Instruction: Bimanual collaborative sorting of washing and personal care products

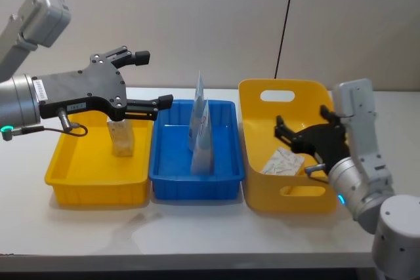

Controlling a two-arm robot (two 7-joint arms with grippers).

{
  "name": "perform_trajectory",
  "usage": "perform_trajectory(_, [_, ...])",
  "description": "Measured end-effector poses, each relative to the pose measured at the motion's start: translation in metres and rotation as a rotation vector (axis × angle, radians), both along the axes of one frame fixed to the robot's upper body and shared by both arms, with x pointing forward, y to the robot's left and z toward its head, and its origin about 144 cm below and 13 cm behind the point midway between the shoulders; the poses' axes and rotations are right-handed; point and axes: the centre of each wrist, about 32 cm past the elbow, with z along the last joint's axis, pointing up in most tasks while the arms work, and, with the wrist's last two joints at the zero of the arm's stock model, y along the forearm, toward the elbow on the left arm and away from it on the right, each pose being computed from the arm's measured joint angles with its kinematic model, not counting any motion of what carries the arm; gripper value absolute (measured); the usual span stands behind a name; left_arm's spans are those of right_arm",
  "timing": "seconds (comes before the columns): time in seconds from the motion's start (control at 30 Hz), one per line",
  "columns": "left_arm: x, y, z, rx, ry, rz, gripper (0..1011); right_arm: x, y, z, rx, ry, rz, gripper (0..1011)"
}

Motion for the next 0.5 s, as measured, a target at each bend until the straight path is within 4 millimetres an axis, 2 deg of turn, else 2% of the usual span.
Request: perform_trajectory(0.5, [0.000,0.000,0.000,0.000,0.000,0.000,1003,-0.003,0.033,0.002,0.006,0.075,0.087,1004])
